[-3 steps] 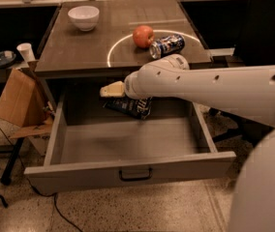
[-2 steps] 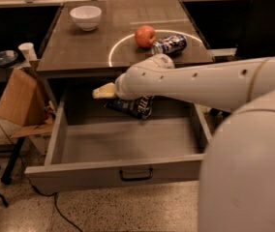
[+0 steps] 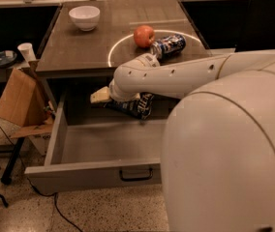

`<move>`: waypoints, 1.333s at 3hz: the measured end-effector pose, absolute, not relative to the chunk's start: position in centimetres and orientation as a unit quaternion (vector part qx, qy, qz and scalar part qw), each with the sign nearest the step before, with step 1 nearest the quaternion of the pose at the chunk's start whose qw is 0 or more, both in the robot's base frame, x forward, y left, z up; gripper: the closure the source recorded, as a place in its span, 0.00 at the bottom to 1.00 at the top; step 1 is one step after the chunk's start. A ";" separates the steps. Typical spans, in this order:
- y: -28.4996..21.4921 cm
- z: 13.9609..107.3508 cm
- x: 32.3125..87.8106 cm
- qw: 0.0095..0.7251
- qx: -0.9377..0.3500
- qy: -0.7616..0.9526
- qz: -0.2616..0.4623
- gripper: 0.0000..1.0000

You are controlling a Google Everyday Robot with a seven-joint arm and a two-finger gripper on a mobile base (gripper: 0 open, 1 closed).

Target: Pick blue chip bag from top drawer and place on counter

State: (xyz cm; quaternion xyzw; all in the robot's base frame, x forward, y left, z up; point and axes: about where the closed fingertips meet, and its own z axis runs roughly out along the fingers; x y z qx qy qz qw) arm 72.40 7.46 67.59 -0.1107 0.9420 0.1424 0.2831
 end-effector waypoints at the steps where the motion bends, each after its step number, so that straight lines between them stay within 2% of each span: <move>1: 6.1 66.3 73.1 0.269 -0.104 0.950 0.118 0.00; 4: 1.6 61.7 72.9 0.237 -0.040 0.970 0.043 0.00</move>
Offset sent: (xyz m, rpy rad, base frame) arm 0.0092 -0.0488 -0.0443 -0.1207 0.0773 -0.1148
